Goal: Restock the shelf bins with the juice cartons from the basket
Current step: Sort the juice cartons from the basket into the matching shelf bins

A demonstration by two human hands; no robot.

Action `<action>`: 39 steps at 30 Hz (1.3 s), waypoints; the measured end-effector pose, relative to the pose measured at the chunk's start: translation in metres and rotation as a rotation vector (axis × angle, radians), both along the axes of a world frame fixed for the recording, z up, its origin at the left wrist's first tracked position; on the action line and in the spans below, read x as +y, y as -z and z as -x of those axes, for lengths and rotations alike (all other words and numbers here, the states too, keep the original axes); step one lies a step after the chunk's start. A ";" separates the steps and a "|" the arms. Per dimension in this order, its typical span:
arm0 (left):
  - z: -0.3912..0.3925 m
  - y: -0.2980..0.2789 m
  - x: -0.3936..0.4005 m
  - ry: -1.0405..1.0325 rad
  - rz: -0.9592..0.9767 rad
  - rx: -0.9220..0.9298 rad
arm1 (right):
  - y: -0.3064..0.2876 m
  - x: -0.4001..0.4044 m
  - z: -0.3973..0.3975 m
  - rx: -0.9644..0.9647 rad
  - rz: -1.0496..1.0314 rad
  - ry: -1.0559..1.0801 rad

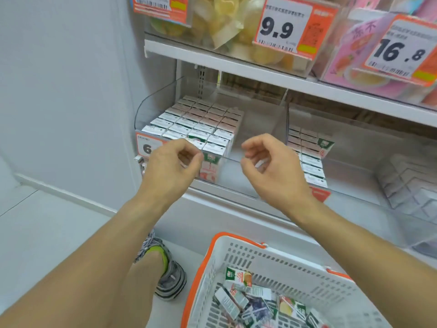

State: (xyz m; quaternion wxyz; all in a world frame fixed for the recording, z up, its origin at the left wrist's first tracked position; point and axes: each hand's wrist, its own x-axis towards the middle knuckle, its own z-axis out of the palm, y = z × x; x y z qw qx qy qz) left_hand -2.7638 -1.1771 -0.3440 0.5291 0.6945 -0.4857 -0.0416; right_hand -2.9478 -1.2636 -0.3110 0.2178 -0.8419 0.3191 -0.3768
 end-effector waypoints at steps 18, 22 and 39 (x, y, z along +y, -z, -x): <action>0.189 0.246 0.040 0.454 -1.079 0.024 | 0.285 0.058 0.258 0.511 -0.901 0.269; 0.200 0.295 0.060 0.274 -1.125 0.235 | 0.311 0.062 0.259 0.555 -0.975 0.248; 0.187 0.360 0.032 -0.044 -0.989 0.499 | 0.375 0.048 0.170 0.511 -0.947 0.399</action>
